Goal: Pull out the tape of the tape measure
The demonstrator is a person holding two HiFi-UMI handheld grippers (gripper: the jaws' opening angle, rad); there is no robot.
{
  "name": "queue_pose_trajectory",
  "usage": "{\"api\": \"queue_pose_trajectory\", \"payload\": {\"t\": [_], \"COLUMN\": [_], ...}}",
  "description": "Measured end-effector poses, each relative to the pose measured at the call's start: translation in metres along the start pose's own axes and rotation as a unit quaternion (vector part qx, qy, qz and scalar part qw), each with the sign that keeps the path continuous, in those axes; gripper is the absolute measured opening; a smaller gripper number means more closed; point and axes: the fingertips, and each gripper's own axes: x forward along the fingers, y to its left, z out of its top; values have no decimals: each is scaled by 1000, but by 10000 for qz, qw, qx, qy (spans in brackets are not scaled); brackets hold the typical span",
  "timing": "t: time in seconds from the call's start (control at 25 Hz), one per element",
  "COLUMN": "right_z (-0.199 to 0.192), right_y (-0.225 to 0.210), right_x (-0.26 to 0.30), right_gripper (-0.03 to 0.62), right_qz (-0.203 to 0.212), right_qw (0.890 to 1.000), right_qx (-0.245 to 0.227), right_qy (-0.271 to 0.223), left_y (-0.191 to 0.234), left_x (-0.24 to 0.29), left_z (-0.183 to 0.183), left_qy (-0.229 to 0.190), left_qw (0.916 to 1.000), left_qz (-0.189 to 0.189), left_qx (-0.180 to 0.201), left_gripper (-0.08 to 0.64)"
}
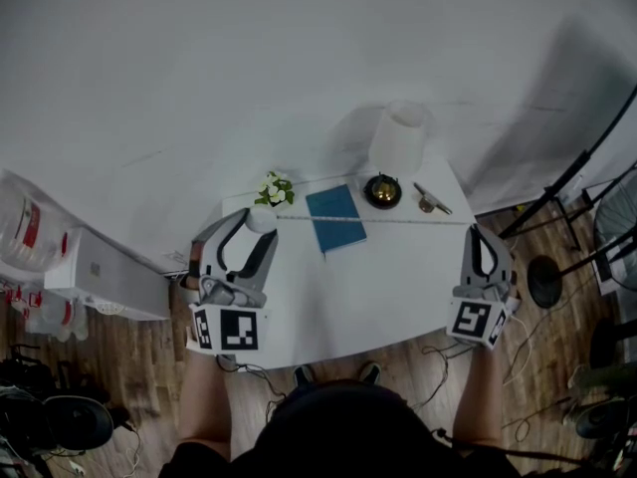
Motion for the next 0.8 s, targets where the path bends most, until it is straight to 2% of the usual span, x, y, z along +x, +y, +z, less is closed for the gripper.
{"api": "queue_pose_trajectory", "payload": {"t": [0.32,0.8], "right_z": [-15,-35], "right_y": [-12,-13], "right_x": [-2,-4], "right_gripper": [8,8], "right_qz": [-115,-51], "right_qw": [9998,9997], "right_qx": [34,30], "right_qy": [180,247], "left_y": [-1,-19], "left_x": [-2,4], "left_z": [-5,-1], "left_qy": [61,105], "left_qw": [10000,9999], "left_qz": [18,-91], "left_qx": [-18,-45], "left_gripper": [213,213]}}
